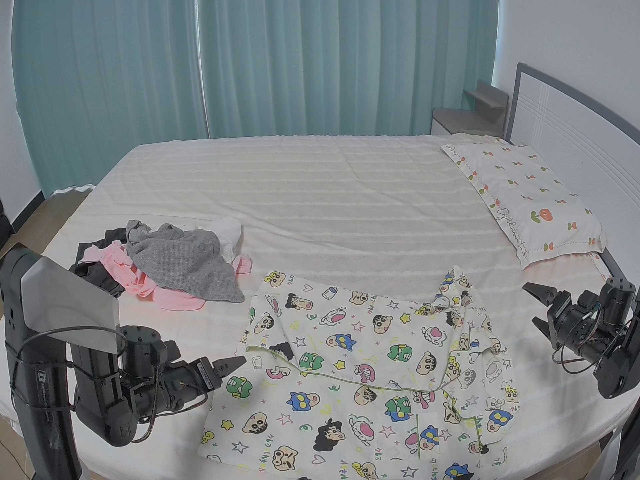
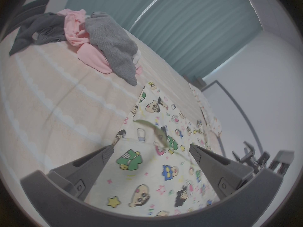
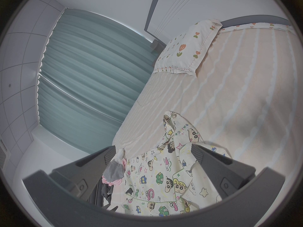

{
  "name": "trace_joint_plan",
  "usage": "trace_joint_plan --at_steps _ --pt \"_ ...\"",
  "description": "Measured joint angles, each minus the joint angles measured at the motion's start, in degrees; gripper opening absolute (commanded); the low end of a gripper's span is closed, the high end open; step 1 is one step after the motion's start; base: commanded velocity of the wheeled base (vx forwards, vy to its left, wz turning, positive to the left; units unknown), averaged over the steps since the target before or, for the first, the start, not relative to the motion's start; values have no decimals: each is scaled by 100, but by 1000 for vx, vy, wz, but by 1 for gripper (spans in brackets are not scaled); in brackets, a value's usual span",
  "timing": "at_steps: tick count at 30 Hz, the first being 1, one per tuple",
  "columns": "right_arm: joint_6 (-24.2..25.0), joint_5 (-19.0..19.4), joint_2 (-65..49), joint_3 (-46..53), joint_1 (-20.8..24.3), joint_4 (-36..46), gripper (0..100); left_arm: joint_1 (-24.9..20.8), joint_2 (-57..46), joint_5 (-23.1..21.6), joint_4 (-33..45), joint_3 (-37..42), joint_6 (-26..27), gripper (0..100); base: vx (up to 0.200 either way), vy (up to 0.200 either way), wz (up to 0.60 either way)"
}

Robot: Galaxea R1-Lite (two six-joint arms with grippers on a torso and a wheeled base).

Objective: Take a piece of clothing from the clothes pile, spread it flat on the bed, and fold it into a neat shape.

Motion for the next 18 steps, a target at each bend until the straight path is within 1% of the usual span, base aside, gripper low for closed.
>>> trace_joint_plan --at_steps 1,3,6,11,18 --pt "1 1 5 0 0 -2 100 83 85 -127 0 -11 167 100 0 0 0" --pt "0 1 16 0 2 -2 100 197 201 -382 0 -30 290 100 0 0 0" --pt "0 1 27 -6 5 -2 100 258 319 -703 0 -93 334 100 0 0 0" --pt "0 1 41 -28 5 -2 100 284 466 -1112 -2 -267 336 100 0 0 0" --pt "0 1 50 -39 13 -2 100 256 708 -1182 2 -611 378 100 0 0 0"
